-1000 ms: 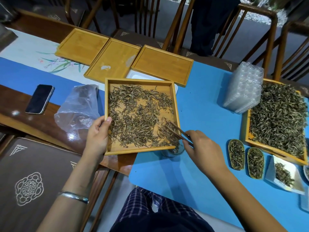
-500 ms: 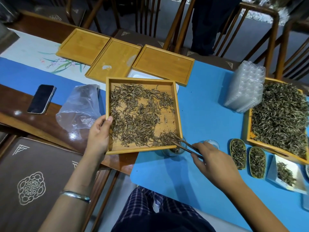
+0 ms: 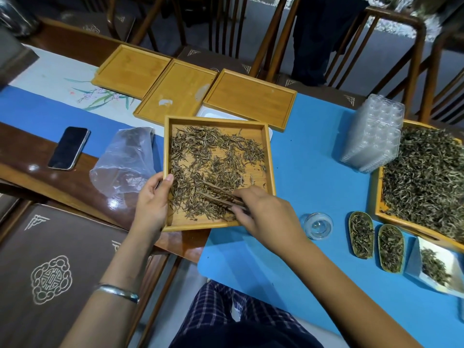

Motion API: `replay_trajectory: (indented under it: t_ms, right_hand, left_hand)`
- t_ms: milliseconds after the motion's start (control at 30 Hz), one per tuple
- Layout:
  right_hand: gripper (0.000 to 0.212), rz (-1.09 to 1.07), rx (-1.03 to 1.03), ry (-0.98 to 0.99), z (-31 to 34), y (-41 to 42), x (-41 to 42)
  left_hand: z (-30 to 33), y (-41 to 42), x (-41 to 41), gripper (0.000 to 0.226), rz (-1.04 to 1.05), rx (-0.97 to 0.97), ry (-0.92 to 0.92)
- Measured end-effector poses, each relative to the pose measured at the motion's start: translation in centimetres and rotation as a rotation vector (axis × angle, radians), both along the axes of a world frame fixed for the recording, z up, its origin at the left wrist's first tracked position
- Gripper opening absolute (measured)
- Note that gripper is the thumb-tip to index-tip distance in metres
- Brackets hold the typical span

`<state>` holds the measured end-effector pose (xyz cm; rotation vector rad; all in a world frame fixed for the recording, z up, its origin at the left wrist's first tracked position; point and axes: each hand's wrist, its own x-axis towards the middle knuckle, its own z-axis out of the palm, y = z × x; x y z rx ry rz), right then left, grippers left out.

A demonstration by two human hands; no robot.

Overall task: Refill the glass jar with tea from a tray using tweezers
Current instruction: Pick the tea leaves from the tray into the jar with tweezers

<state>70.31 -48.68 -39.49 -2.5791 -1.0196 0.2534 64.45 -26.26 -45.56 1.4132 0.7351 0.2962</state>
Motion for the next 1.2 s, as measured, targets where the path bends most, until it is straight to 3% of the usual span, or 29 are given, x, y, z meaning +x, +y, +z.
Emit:
replay_trajectory:
  t_ms: [167, 367, 567, 1200]
  right_hand:
    - [0.033, 0.024, -0.005, 0.046, -1.0, 0.2, 0.3]
    - [0.034, -0.016, -0.006, 0.058, -1.5, -2.1, 0.4]
    - [0.032, -0.077, -0.008, 0.101, -1.4, -5.0, -0.1]
    - [0.027, -0.197, -0.067, 0.141, -0.5, -9.8, -0.2]
  left_hand:
    - [-0.2, 0.0, 0.0, 0.012, 0.02, 0.029, 0.011]
    - [-0.2, 0.2, -0.1, 0.028, 0.015, 0.003, 0.013]
    - [-0.4, 0.3, 0.0, 0.013, 0.001, -0.006, 0.017]
    - [-0.5, 0.4, 0.2, 0.01, 0.024, -0.015, 0.026]
